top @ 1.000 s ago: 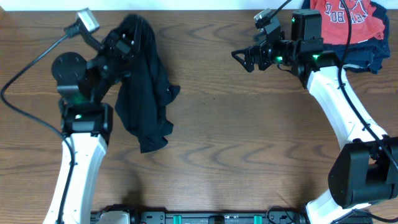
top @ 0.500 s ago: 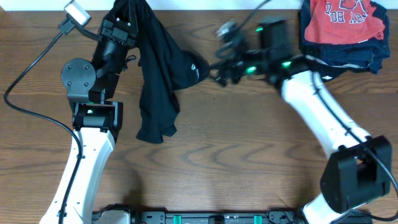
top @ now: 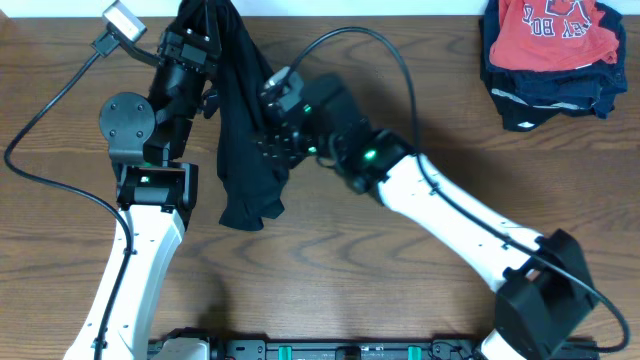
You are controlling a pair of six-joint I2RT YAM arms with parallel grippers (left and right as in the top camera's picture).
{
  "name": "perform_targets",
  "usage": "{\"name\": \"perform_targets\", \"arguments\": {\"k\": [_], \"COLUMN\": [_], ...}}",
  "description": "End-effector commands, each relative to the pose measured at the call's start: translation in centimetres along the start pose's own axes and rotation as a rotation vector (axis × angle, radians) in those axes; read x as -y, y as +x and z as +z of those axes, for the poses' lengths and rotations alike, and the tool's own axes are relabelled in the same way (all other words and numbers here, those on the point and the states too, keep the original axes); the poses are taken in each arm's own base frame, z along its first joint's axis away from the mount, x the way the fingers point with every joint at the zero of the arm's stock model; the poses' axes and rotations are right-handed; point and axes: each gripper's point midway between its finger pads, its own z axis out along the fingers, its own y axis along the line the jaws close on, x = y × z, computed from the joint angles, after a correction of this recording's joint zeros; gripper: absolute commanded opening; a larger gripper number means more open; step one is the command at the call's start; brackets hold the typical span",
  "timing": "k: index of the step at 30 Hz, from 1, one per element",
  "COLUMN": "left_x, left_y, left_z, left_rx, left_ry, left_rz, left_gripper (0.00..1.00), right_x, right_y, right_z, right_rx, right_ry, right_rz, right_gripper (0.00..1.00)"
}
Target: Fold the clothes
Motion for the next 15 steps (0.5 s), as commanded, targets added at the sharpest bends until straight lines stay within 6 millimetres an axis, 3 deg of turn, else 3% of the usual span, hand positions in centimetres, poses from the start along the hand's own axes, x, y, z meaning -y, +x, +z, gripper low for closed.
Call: {"name": "perform_targets", "arguments": {"k": [1,7,11,15], "left_x": [0.9,-1.5,-3.0,-3.3], "left_y": [-0.7,-0.6,-1.1,-1.3], "left_z": [0.1,-0.1,-0.5,-0.5], "left_rx": [0.018,-0.004,-0.005,-0.004], "left_ry": [0.014,-0.073,-0.127,-0.137], "left_rz": [0.061,0.084,0.104,0.103], "left_gripper": [0.06,0.06,0.06,0.06], "right_x": [0.9,-1.5,-3.0,-2.7], "right_y": [2.1,4.1,4.0,3.6], "right_z": [3.2,6.4,6.7,7.2], "right_rx": [-0.014,-0.017,0.011,0.062], "right_ry": [0.098,0.047,0.047,0.103], "right_rz": [0.132,0.15,0.14,0.21], "right_gripper": [0.73,0.69,0.69,0.73]}}
